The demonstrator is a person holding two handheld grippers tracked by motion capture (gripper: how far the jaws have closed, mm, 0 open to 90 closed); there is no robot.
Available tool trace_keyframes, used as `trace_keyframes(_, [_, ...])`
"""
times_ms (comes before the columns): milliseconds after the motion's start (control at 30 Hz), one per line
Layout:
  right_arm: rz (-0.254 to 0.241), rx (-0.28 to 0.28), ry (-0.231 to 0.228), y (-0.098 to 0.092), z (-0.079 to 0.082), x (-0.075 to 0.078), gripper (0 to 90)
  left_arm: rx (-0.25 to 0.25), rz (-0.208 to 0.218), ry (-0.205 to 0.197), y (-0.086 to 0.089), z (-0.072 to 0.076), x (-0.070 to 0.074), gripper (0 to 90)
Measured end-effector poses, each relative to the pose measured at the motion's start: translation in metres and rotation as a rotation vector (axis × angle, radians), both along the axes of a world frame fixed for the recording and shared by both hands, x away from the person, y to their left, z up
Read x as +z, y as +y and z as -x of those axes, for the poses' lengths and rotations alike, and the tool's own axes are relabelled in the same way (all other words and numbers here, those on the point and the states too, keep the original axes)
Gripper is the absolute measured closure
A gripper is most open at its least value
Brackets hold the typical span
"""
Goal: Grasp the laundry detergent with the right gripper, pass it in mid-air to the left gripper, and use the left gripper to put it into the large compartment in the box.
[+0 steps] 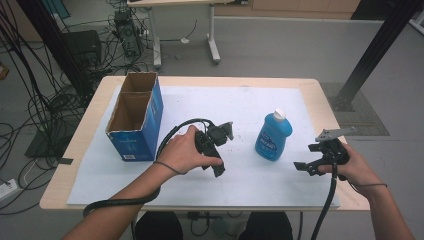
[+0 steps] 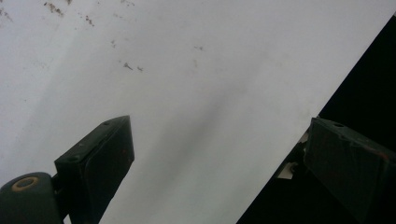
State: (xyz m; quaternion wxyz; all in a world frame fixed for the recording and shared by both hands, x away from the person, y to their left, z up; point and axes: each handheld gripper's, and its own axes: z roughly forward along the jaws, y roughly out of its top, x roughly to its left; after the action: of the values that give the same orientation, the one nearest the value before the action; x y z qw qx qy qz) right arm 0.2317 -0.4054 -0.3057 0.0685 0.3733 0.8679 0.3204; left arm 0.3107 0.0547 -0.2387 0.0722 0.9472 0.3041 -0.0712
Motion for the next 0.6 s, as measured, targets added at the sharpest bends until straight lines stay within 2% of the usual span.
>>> trace_keyframes(600, [-0.056,-0.027,-0.051,-0.003,0.01,-0.019,4.2,0.004,0.005,0.006,0.002,-0.002,0.0,8.8])
